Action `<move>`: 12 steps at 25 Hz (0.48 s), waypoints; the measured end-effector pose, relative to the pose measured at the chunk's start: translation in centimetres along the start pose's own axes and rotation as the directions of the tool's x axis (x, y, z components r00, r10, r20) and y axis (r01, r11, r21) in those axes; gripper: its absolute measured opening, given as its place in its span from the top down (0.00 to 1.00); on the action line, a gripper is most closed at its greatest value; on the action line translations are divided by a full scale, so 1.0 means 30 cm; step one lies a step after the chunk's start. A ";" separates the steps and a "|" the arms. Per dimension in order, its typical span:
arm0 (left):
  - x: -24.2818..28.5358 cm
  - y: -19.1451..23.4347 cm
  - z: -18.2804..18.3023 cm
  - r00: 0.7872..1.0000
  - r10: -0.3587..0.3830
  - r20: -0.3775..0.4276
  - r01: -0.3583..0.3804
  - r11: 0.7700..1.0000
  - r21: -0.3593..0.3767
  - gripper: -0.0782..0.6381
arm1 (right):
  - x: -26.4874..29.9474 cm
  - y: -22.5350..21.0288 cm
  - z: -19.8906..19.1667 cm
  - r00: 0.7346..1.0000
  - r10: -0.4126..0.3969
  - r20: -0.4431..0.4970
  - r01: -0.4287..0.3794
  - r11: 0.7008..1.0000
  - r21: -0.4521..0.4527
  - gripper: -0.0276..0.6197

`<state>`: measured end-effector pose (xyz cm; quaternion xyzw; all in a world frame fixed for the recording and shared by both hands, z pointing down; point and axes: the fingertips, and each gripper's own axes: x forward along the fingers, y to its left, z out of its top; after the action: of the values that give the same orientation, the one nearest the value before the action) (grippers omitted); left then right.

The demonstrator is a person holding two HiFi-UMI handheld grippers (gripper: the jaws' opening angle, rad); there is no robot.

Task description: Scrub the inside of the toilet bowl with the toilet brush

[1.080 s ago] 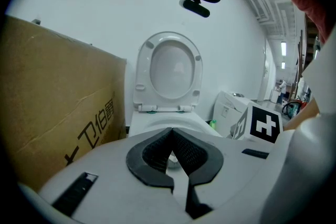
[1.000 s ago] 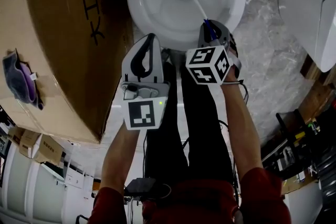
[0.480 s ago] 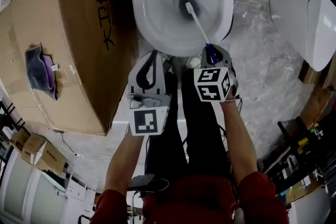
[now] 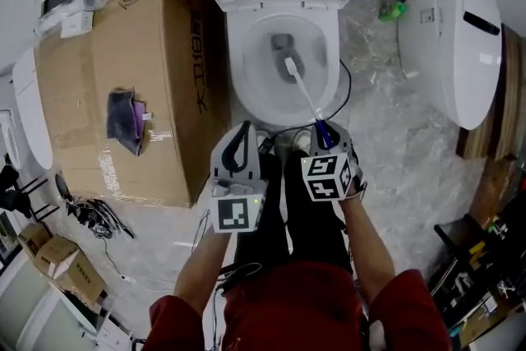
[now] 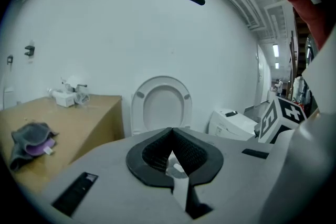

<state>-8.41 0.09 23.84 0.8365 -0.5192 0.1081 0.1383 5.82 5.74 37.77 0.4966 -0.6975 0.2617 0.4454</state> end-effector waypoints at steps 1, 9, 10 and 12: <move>-0.020 0.001 0.056 1.000 0.006 0.015 -0.006 1.000 0.007 0.87 | -0.055 -0.002 0.031 1.000 0.001 0.019 -0.001 1.000 -0.001 0.86; -0.187 0.016 0.484 0.989 0.071 0.128 -0.080 0.995 0.060 0.87 | -0.474 -0.054 0.262 0.983 -0.008 0.181 0.011 1.000 -0.017 0.86; -0.212 0.015 0.527 0.987 0.077 0.139 -0.087 0.994 0.064 0.87 | -0.521 -0.061 0.280 0.980 -0.011 0.196 0.013 1.000 -0.012 0.86; -0.250 0.015 0.609 0.983 0.084 0.164 -0.097 0.992 0.075 0.87 | -0.608 -0.084 0.321 0.973 -0.025 0.230 0.025 1.000 0.001 0.86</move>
<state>-11.43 -0.09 4.31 0.8230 -0.5612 0.0678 0.0563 6.67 5.42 17.00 0.5319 -0.7382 0.1961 0.3656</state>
